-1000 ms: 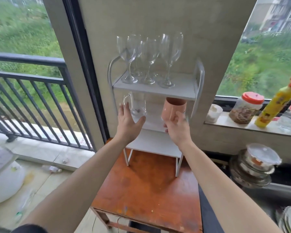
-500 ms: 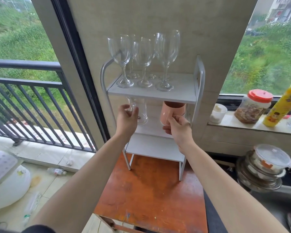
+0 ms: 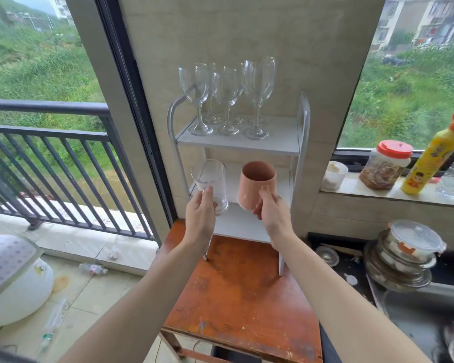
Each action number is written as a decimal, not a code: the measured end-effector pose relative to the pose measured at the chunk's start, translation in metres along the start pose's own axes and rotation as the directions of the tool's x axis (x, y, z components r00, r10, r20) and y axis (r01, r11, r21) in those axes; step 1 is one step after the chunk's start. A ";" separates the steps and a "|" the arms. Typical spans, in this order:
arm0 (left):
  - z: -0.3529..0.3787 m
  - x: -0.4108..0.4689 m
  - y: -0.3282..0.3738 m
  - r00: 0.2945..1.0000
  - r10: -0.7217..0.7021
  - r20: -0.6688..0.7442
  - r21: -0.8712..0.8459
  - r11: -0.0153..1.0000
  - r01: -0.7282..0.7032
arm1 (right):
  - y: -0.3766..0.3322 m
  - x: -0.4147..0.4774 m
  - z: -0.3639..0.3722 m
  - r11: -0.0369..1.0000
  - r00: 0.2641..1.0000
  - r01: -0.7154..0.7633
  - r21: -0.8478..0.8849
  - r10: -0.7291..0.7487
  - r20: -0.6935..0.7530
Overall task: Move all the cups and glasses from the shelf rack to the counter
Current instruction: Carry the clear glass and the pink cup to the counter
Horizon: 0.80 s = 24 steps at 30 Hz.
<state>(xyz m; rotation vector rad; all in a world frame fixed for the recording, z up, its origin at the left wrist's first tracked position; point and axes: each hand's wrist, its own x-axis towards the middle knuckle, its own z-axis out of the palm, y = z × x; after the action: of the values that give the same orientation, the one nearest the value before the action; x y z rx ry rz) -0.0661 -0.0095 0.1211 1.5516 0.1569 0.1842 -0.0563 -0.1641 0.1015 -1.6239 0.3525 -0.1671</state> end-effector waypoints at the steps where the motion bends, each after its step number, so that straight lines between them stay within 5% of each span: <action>1: -0.003 -0.009 -0.003 1.000 0.007 -0.021 -0.012 1.000 -0.007 | 0.002 -0.009 0.000 1.000 1.000 0.018 0.008 -0.018 -0.001; 13: -0.024 -0.108 -0.050 0.997 0.040 -0.065 -0.012 0.999 -0.040 | 0.042 -0.127 -0.033 0.992 0.988 0.105 0.066 -0.097 -0.121; 24: 0.066 -0.240 -0.070 0.943 0.049 0.330 -0.051 0.998 -0.034 | 0.107 -0.246 -0.167 0.992 0.824 0.047 0.120 0.030 -0.566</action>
<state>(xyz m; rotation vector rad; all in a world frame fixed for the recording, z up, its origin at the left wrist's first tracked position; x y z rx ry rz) -0.2854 -0.1261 0.0479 1.5191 -0.1457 -0.0425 -0.3538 -0.2475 0.0353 -1.4195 0.7762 -0.6793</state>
